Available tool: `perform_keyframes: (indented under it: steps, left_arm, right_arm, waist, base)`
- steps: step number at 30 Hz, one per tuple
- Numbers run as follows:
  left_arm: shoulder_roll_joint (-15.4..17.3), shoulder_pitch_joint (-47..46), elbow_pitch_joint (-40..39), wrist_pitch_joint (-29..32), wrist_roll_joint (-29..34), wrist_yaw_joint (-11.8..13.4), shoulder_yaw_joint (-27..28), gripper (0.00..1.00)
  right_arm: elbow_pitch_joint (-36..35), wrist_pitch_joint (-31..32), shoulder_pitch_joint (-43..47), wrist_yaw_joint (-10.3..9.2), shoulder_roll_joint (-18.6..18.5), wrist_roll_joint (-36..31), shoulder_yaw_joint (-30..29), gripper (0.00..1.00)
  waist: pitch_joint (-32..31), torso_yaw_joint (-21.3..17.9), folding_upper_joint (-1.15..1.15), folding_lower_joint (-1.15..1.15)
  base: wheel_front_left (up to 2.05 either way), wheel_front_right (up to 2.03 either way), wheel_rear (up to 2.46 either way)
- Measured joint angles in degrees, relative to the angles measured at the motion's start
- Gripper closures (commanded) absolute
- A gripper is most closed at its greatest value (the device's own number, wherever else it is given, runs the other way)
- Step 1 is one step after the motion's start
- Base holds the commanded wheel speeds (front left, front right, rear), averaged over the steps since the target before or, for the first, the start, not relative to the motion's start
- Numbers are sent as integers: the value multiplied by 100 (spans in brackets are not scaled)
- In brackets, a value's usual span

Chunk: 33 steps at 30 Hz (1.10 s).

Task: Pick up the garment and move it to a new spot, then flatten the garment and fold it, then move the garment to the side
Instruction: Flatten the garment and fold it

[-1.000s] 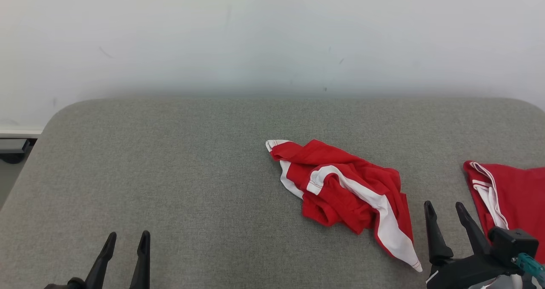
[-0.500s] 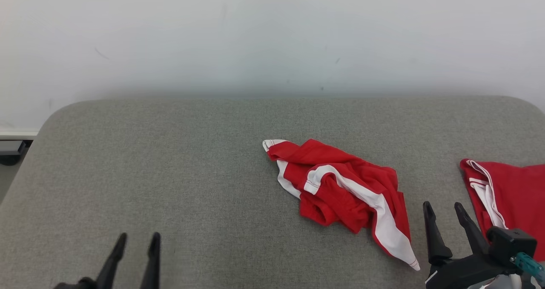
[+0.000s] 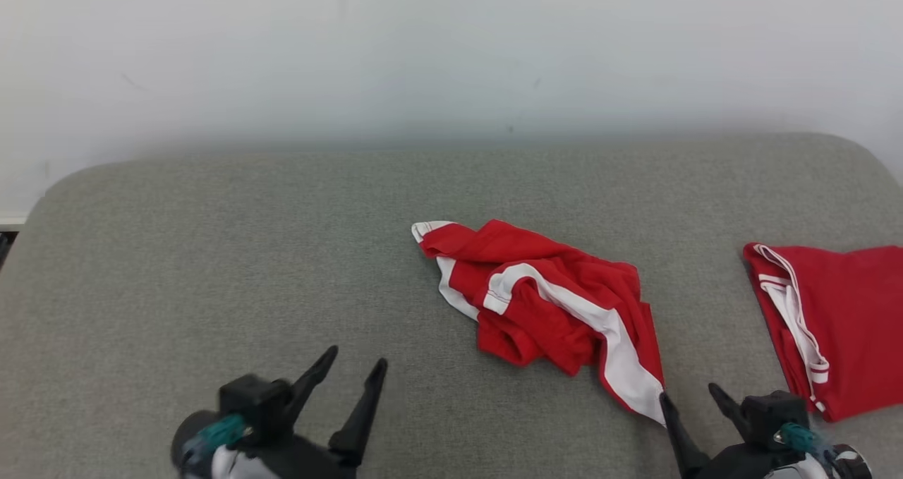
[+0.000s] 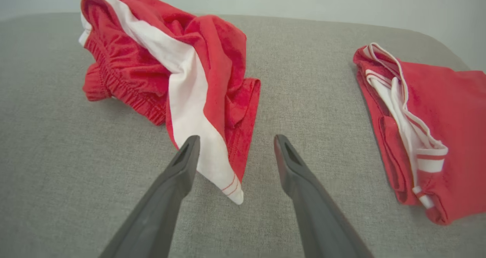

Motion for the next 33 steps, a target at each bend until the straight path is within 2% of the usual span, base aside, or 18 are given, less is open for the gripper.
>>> perform_keyframes:
  steps: [5,10,13,23,33]
  left_arm:
    - [-219,-593,559,391,107,-268,-342,0]
    - [-322,-1026,948,617,172,-431,-479,0]
    - [-490,-1376,1301,768,186,-534,-564,0]
    - [-987,-2053,1937,879,168,-683,-767,0]
    - [-1032,-2401,2496,816,126,-733,-868,0]
  right_arm:
    - [159,310,-76,78,-35,-109,225,0]
    - [218,453,-190,99,-7,-138,353,0]
    - [214,514,-331,115,37,-164,405,0]
    - [377,602,-558,125,69,-192,449,0]
    - [537,628,-682,200,213,-198,589,0]
  waist:
    - [134,-144,0,0]
    - [248,-271,0,0]
    - [373,-396,0,0]
    - [667,-596,0,0]
    - [766,-642,0,0]
  base:
    - [0,0,0]
    - [0,0,0]
    - [0,0,0]
    - [0,0,0]
    - [0,0,0]
